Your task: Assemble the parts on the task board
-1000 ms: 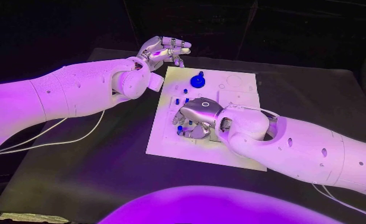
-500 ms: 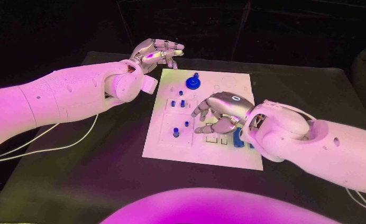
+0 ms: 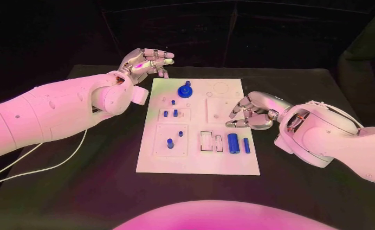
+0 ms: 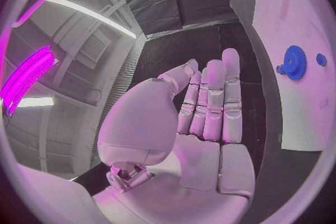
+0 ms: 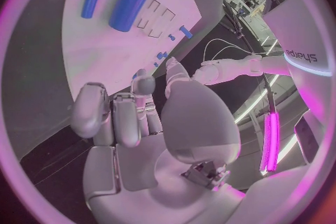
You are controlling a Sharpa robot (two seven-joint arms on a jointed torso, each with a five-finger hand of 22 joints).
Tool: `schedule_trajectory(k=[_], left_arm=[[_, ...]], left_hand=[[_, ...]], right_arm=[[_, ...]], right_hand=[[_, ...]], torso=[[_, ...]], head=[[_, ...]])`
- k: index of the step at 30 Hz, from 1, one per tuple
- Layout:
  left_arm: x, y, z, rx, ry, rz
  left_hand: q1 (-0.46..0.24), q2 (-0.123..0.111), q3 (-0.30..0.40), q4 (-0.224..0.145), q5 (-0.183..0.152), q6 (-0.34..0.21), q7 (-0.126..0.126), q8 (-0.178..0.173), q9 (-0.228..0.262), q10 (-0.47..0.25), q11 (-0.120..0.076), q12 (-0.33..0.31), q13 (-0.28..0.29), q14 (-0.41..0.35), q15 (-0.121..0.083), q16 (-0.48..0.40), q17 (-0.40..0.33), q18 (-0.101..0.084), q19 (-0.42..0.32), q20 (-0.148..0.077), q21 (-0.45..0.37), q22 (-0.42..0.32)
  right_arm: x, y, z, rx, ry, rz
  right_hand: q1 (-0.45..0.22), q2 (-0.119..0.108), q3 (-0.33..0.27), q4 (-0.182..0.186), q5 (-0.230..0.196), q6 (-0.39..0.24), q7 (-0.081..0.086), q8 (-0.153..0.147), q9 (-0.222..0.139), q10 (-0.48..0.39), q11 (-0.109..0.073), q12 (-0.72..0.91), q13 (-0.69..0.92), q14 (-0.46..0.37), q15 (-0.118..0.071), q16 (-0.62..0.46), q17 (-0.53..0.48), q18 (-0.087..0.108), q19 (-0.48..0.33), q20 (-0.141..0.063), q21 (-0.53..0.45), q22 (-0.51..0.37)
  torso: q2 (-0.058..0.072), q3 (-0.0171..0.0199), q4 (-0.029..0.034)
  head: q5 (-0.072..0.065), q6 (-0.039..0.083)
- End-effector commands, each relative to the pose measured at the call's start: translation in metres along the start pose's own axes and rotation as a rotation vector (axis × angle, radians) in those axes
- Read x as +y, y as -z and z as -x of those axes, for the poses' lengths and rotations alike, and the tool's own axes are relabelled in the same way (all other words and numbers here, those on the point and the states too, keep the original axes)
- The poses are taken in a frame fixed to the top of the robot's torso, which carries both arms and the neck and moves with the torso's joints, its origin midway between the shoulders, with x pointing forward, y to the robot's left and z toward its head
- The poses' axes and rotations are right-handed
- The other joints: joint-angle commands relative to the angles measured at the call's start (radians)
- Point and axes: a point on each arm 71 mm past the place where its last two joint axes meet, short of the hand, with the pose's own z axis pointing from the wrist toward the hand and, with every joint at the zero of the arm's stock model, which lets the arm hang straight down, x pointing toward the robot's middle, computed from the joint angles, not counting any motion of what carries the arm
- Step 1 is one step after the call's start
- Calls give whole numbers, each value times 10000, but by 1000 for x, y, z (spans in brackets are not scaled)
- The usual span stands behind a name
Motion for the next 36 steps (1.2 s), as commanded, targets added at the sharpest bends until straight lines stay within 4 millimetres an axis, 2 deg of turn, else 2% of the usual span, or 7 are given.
schedule_trajectory(k=[1, 5, 11, 19, 36], left_arm=[[-1, 0, 0, 97, 72, -59], [-1, 1, 0, 98, 73, -57], [-1, 1, 0, 98, 74, -55], [-1, 2, 1, 90, 72, -53], [0, 2, 2, 92, 76, -23]], left_hand=[[24, -35, -42, -25, 37, 1, 43, 52, 12, -45, 1, 36, -9, -86, 5, 40, -10, 57, -7, 8, -56, -9], [24, -35, -42, -25, 37, 1, 43, 52, 12, -45, 1, 36, -9, -86, 5, 40, -10, 57, -7, 8, -56, -9], [24, -35, -42, -25, 37, 1, 43, 52, 12, -45, 1, 36, -9, -86, 5, 40, -10, 57, -7, 8, -56, -9], [20, -25, -45, -24, 36, 13, 38, 66, 15, -42, -1, 50, -9, -92, 5, 43, -17, 57, -12, 9, -58, -9], [20, -25, -45, -24, 36, 13, 38, 66, 15, -42, -1, 50, -9, -92, 5, 43, -17, 57, -12, 9, -58, -9]], right_arm=[[-10, 4, -3, 330, 33, -1508], [-14, 6, -10, 642, 363, -2044], [-15, 7, -24, 1093, 776, -2429], [-13, 5, -37, 1392, 1220, -2504], [-9, -2, -46, 1612, 1956, -2487]], right_hand=[[53, 80, -247, 315, -15, -164, -5, 249, 40, 240, -2, 1110, 1333, 528, -14, 126, 225, -177, 80, -1, 137, 231], [-72, 172, -558, 586, -82, -283, -2, 533, 96, 314, 6, 1679, 2075, 553, -13, 248, 460, -207, 121, 10, 248, 417], [-358, 187, -845, 608, -190, -338, -19, 802, 174, 334, -1, 1914, 2429, 567, -15, 319, 604, -228, 150, 15, 329, 558], [-443, 182, -931, 609, -199, -327, -40, 942, 229, 334, -16, 1968, 2531, 571, -23, 344, 655, -239, 162, 14, 363, 620], [-531, 157, -996, 614, -222, -314, -61, 1073, 284, 312, -32, 1970, 2567, 568, -32, 351, 671, -246, 168, 11, 386, 664]], torso=[[9, -8, 5], [13, -11, 11], [10, -16, 18], [19, -8, 29], [25, -12, 40]], head=[[-111, 21], [-158, -2], [-218, -27], [-267, -37], [-273, -81]])
